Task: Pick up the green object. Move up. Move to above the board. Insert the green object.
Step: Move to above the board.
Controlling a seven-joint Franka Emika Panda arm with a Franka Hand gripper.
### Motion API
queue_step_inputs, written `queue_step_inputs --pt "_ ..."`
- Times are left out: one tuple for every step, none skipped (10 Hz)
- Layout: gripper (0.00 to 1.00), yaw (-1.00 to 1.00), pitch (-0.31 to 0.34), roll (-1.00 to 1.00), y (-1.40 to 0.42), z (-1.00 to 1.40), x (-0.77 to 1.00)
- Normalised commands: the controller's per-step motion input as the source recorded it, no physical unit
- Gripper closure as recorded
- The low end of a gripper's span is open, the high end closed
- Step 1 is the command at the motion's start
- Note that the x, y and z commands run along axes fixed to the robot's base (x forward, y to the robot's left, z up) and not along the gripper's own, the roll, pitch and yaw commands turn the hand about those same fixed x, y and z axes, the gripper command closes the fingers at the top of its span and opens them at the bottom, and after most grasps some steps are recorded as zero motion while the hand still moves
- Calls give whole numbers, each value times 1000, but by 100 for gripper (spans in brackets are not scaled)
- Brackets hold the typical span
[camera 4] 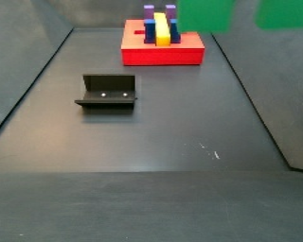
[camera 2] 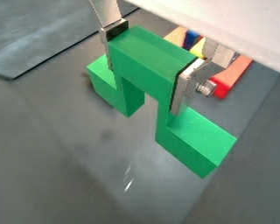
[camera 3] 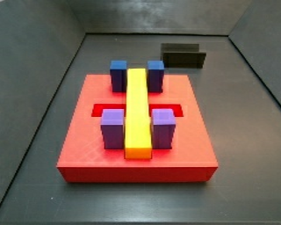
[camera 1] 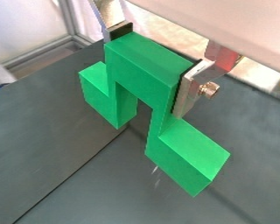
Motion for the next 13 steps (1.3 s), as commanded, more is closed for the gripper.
queue_step_inputs --pt "100 3 23 -57 -1400 125 267" --pt "100 2 15 -43 -1400 124 264" --pt "100 6 21 -8 -1400 129 262" --pt "100 4 20 -32 -1400 131 262" --pt "100 8 34 -5 -1400 139 269" --pt "100 10 54 5 -1400 141 275" --pt "100 8 81 -2 -1400 143 291" --pt "100 5 106 -12 -1400 146 310" --pt "100 9 133 14 -1400 151 327" --pt "100 8 150 8 -1400 159 353" --pt "100 7 158 1 -1400 172 389" --pt "100 10 157 16 -962 123 291" --pt "100 4 142 34 -318 56 157"
